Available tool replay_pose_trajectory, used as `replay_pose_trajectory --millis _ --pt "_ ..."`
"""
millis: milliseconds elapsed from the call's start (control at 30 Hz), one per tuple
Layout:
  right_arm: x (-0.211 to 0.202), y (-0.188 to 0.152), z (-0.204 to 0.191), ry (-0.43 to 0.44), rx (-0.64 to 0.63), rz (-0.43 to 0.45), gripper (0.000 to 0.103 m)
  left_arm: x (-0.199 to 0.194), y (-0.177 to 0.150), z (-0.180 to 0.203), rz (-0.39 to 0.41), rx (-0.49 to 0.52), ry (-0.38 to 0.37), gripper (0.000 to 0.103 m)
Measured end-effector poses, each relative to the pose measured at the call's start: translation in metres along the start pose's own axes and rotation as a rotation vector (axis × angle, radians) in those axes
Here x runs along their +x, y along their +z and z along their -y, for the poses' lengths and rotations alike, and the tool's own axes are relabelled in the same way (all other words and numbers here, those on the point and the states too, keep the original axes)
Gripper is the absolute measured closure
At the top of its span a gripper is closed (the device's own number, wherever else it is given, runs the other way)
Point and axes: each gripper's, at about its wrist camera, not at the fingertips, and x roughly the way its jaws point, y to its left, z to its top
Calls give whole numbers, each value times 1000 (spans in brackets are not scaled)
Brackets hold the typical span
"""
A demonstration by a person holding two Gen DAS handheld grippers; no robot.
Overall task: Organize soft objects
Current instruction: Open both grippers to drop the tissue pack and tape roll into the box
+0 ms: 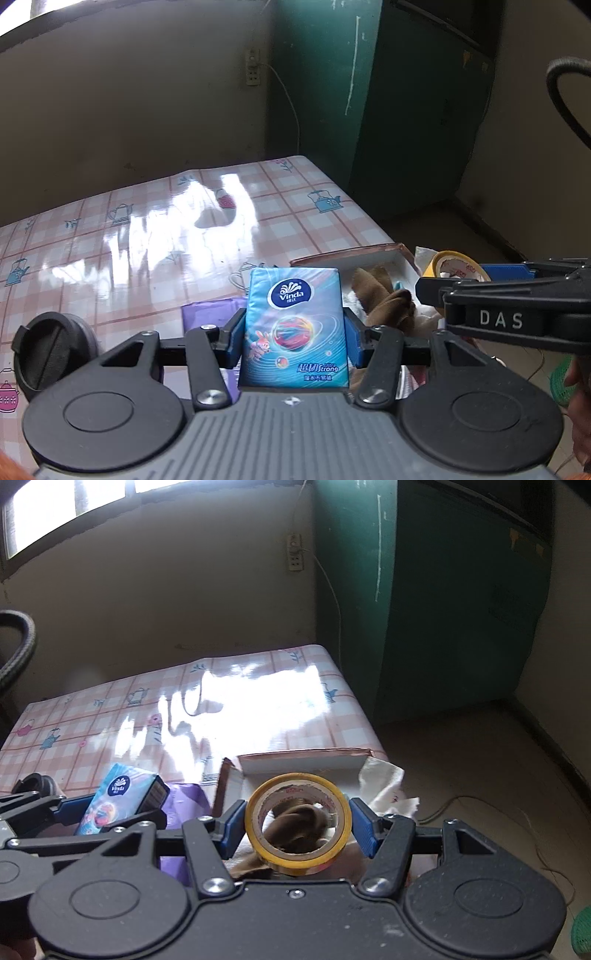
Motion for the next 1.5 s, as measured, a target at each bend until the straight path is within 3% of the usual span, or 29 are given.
replay_pose_trajectory --millis 667,867,900,933,967,1167,1267,1333,1500 --pt "14 1 41 -10 11 -41 32 18 -11 48 -34 57 -111 50" --pt "22 5 45 14 13 -54 31 20 -15 57 -50 75 -188 49" --pt "24 5 46 20 12 -52 26 21 -16 59 -58 78 -211 46" --pt "24 5 46 17 12 -48 23 20 -17 59 -61 84 -227 34" --pt "24 5 46 14 14 -47 22 18 -18 60 -54 92 -230 29" --pt "10 -1 45 -31 14 -27 21 9 -21 53 -49 55 -161 25" --pt "-7 -6 42 -47 5 1 21 -5 -24 48 -33 23 -86 20" --pt "-19 -11 41 -38 -4 7 18 -14 -25 45 -29 -2 -27 7" --pt "-37 -27 38 -32 -42 -25 15 -35 -36 37 -23 -65 55 1"
